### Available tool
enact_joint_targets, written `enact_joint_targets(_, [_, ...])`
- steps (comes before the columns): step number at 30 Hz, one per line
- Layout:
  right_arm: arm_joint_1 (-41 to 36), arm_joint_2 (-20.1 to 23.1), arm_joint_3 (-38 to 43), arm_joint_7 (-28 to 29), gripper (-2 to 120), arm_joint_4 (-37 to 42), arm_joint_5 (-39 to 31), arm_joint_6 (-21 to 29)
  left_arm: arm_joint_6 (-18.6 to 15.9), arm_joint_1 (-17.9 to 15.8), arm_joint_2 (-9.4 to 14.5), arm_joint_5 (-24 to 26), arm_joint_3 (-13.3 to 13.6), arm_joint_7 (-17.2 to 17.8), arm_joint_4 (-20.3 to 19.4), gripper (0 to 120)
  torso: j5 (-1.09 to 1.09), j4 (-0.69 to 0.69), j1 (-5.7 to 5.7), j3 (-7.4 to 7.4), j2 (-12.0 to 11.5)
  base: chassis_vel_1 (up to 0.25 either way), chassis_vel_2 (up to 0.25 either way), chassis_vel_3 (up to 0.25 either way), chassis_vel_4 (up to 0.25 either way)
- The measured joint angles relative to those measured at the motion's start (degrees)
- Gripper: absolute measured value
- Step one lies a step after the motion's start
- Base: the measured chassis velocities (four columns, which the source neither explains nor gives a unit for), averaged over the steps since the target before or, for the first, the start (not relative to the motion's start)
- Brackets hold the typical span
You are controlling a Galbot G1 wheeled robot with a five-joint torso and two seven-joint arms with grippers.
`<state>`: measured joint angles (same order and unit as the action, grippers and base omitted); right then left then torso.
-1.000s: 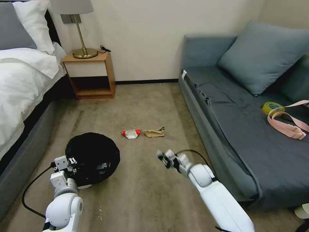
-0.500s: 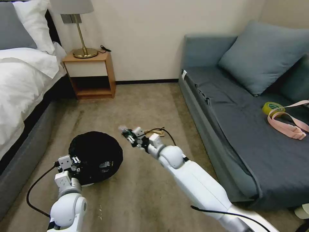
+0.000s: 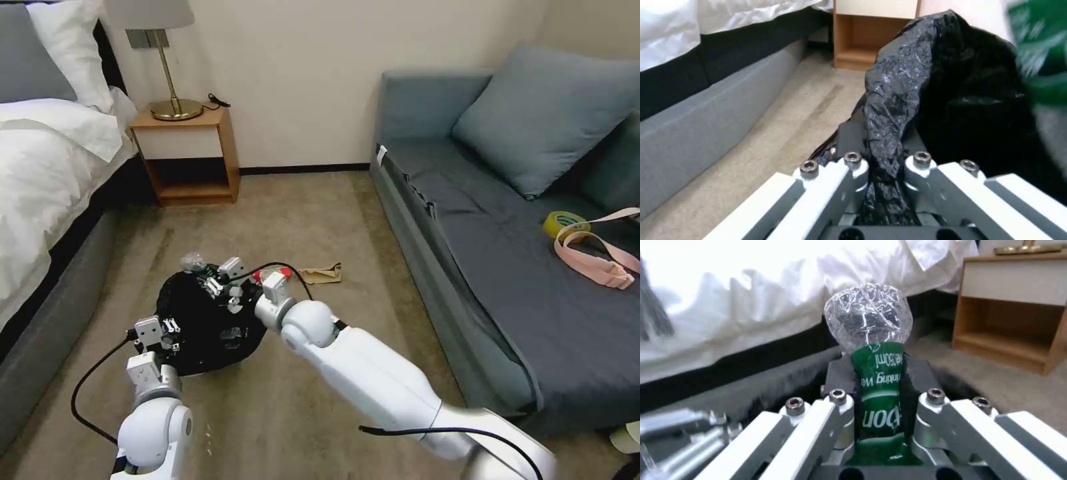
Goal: Pick up the trash bin, then pick up the garbage on the floor and place it into the trash bin.
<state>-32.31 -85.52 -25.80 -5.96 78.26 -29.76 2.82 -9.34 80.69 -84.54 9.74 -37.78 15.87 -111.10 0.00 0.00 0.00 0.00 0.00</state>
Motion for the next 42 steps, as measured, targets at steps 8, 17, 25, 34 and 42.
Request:
enact_joint_targets(8, [-2.1, 0.9, 0.4, 1.4, 28, 0.0, 1.2, 0.0, 0.5, -0.1, 0.0, 0.4, 0.2, -0.3, 0.4, 4, 0.00, 0.00, 0.00, 0.00, 0.0, 0.000, 0.000, 0.000, 0.000])
enact_joint_targets(17, [-3.5, 0.6, 1.6, 1.4, 61, -0.4, 2.3, 0.0, 1.0, -0.5, -0.1, 0.5, 0.7, -1.0, 1.1, 4, 0.00, 0.00, 0.00, 0.00, 0.0, 0.000, 0.000, 0.000, 0.000])
enact_joint_targets(25, [-4.5, 0.6, 2.8, 1.5, 90, -0.6, 2.8, -0.2, 1.1, -0.7, -0.2, 0.6, 0.4, -1.0, 1.7, 4, 0.00, -0.01, 0.00, 0.00, 0.0, 0.000, 0.000, 0.000, 0.000])
enact_joint_targets(34, [-4.6, 0.2, 6.0, 9.9, 100, -2.4, 5.3, 5.2, 1.9, -1.2, 0.1, 0.8, -0.9, -0.7, 3.2, 4, 0.01, 0.01, 0.00, 0.00, 0.0, 0.000, 0.000, 0.000, 0.000])
enact_joint_targets(42, [-4.8, 2.4, 11.8, 16.6, 100, -10.6, 14.7, 9.4, 1.7, -0.9, 1.1, 1.9, -1.9, -0.1, 3.3, 4, 0.01, -0.01, 0.00, 0.00, 0.0, 0.000, 0.000, 0.000, 0.000])
